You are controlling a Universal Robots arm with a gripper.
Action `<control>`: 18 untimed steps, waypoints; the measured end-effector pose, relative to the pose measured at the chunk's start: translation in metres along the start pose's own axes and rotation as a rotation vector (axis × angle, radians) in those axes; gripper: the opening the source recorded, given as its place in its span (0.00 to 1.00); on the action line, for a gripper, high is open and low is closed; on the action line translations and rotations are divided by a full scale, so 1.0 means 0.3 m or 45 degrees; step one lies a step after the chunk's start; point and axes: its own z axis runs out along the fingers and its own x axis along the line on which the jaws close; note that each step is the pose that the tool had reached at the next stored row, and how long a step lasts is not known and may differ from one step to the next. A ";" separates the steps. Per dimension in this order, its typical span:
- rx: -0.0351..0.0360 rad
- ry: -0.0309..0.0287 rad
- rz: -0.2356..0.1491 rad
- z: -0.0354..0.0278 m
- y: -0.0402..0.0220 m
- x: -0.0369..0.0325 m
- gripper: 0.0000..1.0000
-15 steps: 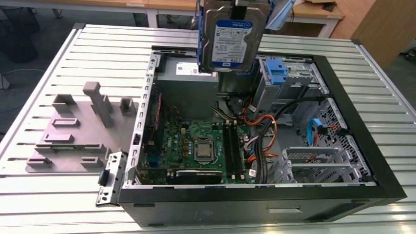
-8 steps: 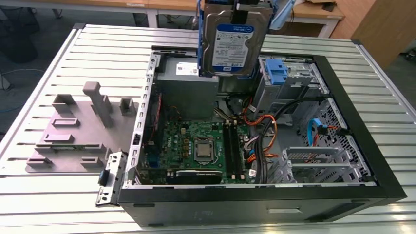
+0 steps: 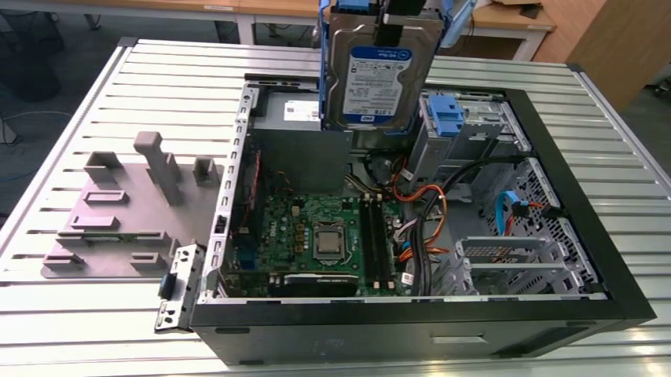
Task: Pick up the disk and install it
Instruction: 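Pick up the disk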
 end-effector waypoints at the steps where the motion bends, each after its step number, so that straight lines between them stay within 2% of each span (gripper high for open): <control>1: 0.0001 -0.0001 0.000 0.000 0.000 0.006 0.35; 18: 0.0001 -0.0002 0.000 -0.008 -0.003 0.104 0.35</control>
